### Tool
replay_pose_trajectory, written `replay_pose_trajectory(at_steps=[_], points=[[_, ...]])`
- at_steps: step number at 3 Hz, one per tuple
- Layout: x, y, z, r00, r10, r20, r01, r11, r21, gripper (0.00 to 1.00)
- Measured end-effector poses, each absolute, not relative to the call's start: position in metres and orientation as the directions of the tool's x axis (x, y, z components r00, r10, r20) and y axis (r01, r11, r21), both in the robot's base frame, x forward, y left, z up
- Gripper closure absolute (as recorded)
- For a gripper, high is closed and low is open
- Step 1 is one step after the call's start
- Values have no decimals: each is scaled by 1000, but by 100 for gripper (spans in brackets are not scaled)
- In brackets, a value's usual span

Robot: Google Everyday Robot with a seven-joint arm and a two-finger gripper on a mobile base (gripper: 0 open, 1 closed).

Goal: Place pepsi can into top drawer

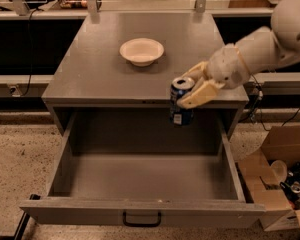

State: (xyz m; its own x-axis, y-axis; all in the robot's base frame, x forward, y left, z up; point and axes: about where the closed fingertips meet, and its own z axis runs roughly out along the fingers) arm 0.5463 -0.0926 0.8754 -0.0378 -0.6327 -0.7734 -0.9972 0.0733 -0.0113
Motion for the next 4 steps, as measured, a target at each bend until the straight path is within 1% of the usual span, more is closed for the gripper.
replay_pose_trajectory(at_steps=[1,2,3,4], points=[[485,-95,811,19,-595,-803,-999,29,-45,100],[479,-97,806,19,-597,-802,-999,24,-41,100],[485,-95,783,45,-587,-808,-996,33,-79,100],[497,-90,734,109,-591,-799,-985,45,-167,100]])
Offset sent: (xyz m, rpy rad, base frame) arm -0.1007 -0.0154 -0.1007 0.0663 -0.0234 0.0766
